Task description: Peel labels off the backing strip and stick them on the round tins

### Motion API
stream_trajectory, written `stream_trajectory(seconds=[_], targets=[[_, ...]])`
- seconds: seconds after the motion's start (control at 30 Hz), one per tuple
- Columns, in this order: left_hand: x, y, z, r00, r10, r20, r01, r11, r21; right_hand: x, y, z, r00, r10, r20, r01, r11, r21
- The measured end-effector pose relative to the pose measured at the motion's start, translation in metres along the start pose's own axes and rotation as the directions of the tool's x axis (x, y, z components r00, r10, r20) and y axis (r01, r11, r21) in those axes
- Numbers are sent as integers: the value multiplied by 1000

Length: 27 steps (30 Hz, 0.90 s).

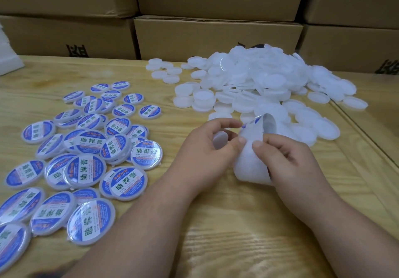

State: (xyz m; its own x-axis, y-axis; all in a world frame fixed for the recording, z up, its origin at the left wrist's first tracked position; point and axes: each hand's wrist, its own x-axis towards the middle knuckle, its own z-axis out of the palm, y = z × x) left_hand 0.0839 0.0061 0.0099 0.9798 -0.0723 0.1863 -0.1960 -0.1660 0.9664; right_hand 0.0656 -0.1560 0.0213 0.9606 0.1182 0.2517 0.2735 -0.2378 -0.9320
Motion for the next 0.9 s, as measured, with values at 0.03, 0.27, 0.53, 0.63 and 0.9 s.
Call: stream_trajectory(seconds=[0.03,0.27,0.53,0.63,0.9], targets=[[-1,0,0,1000,3,13,-3,1000,9,0,0,0,999,13,-43,-13,1000,-2],[0,1,2,999,-7,-51,13,995,103,5,10,-3,986,119,-120,-122,992,-15],[-3,8,2,997,55,-51,-49,994,100,3,10,0,999,51,10,-50,992,-115],[-3,7,1,997,50,-66,-41,991,126,3,13,1,999,38,-32,-40,997,-64],[-3,7,0,995,82,-56,-71,982,174,4,16,0,998,-10,-56,0,985,-174]])
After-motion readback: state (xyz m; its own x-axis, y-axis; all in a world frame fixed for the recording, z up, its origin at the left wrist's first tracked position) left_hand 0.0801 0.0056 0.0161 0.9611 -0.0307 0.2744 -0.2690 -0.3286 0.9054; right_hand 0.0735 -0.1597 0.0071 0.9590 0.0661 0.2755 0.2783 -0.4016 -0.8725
